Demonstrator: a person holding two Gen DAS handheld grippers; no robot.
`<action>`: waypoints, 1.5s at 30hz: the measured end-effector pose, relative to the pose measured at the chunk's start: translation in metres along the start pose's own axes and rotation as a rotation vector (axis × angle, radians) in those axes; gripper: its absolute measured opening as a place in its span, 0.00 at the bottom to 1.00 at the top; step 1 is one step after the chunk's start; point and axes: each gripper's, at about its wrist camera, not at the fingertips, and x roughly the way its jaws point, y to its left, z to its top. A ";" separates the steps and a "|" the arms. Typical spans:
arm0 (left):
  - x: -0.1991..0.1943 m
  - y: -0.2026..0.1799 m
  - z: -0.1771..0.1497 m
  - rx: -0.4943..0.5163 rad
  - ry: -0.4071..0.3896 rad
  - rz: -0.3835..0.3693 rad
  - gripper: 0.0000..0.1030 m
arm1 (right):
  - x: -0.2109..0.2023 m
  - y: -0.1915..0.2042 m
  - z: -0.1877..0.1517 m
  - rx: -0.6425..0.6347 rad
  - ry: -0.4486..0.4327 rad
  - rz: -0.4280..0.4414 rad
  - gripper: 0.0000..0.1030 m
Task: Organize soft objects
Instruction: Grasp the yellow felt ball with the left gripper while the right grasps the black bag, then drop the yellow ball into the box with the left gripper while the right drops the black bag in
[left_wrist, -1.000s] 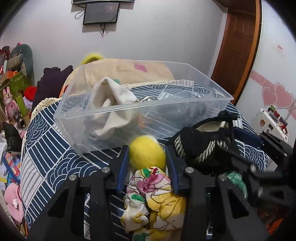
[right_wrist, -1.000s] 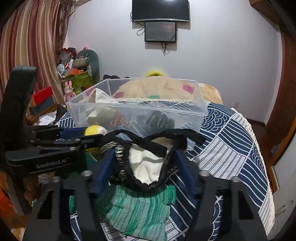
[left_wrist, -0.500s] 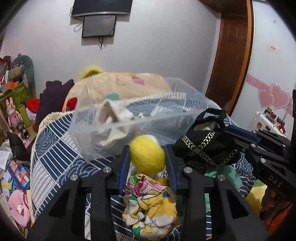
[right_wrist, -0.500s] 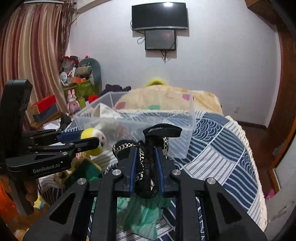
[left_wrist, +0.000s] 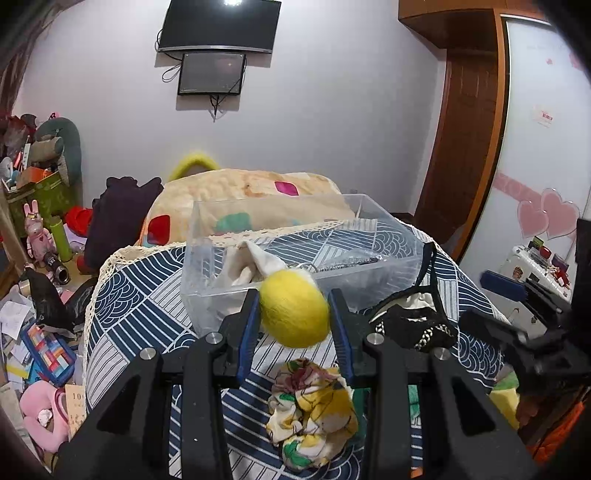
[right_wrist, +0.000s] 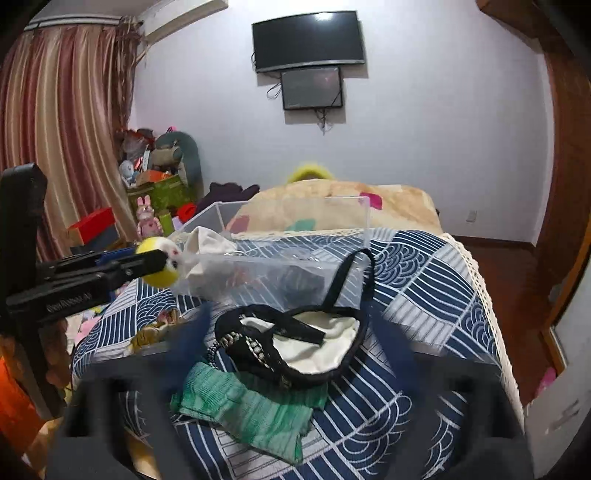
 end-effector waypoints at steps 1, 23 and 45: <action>-0.002 0.000 -0.001 0.001 -0.002 -0.001 0.35 | 0.000 0.001 -0.003 -0.005 0.002 0.000 0.97; -0.020 -0.003 -0.005 0.008 -0.030 -0.009 0.35 | 0.052 -0.017 -0.019 0.078 0.178 0.034 0.19; 0.018 -0.004 0.037 0.054 -0.031 -0.015 0.36 | 0.005 0.013 0.075 -0.063 -0.155 -0.007 0.12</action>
